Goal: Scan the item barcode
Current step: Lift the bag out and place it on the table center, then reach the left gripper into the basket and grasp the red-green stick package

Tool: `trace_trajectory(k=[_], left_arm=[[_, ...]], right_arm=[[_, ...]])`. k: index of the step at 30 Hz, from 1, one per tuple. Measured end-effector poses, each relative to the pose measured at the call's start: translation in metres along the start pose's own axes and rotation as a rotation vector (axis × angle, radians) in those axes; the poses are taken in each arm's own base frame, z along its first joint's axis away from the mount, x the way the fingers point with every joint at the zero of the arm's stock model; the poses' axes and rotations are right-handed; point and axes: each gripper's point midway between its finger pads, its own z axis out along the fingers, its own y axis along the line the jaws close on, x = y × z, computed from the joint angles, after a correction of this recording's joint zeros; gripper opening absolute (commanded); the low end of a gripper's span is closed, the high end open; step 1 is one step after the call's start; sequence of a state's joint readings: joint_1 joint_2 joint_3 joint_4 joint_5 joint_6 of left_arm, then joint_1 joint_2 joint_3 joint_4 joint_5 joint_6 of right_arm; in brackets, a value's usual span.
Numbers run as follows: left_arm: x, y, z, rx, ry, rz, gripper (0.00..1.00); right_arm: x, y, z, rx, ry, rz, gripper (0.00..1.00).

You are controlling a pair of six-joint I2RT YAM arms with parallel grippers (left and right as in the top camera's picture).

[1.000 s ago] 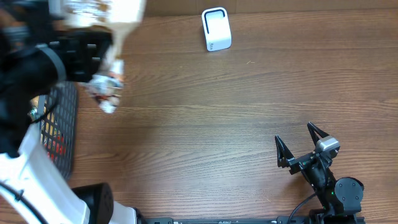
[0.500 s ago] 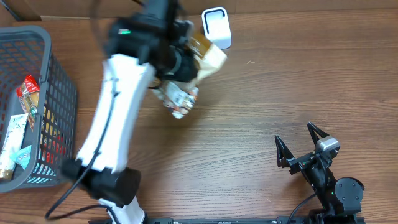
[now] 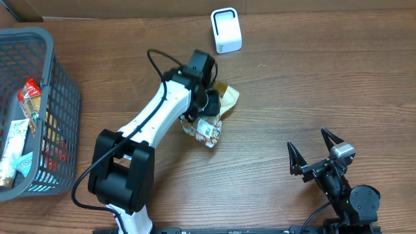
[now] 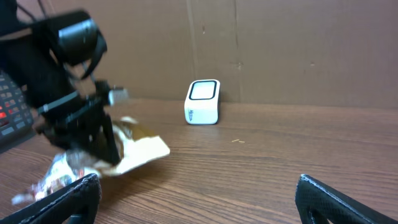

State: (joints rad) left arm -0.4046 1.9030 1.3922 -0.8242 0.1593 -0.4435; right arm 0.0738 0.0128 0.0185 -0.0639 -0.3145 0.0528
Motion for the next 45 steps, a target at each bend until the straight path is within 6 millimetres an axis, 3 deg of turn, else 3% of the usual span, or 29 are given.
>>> trace_trajectory(k=[3,5,10,15,18,20,21,25,28,31,34,38,41,44,45], left_arm=[[0.01,0.006,0.014,-0.005,0.012,-0.032,0.27],[0.017,0.007,0.019,-0.012,0.025,-0.042,0.45],[0.019,0.005,0.021,-0.016,0.024,-0.049,0.65],[0.018,0.003,0.011,-0.023,0.039,-0.052,0.7],[-0.004,-0.013,-0.027,-0.013,0.004,-0.012,0.72],[-0.023,-0.024,-0.07,-0.011,-0.061,0.028,0.79],[-0.028,-0.027,-0.09,-0.017,-0.087,0.047,1.0],[-0.049,-0.024,-0.192,-0.05,-0.271,0.097,0.99],[-0.056,0.005,-0.272,-0.108,-0.447,0.069,1.0],[-0.05,0.041,-0.325,-0.165,-0.556,0.009,1.0],[-0.035,0.098,-0.37,-0.249,-0.641,-0.131,1.0],[-0.009,0.19,-0.406,-0.376,-0.696,-0.425,0.96],[0.014,0.249,-0.422,-0.443,-0.713,-0.628,0.94],[0.028,0.303,-0.426,-0.46,-0.749,-0.798,0.93],[0.029,0.306,-0.425,-0.461,-0.748,-0.808,0.93]], right_arm=[[0.0,0.0,0.0,0.0,0.0,0.0,1.0],[0.0,0.0,0.0,0.001,0.0,-0.001,1.0],[0.0,0.0,0.0,0.0,0.0,-0.001,1.0],[0.0,0.0,0.0,0.0,0.0,-0.001,1.0],[0.0,0.0,0.0,0.0,-0.001,-0.001,1.0],[0.0,0.0,0.0,0.0,0.0,0.0,1.0],[0.0,0.0,0.0,0.0,-0.001,-0.001,1.0],[0.0,0.0,0.0,0.0,0.0,0.0,1.0],[0.0,0.0,0.0,0.0,0.0,0.0,1.0],[0.0,0.0,0.0,0.0,0.0,0.0,1.0],[0.0,0.0,0.0,0.0,0.0,0.0,1.0],[0.0,0.0,0.0,0.0,0.0,0.0,1.0],[0.0,0.0,0.0,0.0,0.0,-0.001,1.0],[0.0,0.0,0.0,0.0,0.0,0.0,1.0],[0.0,0.0,0.0,0.0,0.0,0.0,1.0]])
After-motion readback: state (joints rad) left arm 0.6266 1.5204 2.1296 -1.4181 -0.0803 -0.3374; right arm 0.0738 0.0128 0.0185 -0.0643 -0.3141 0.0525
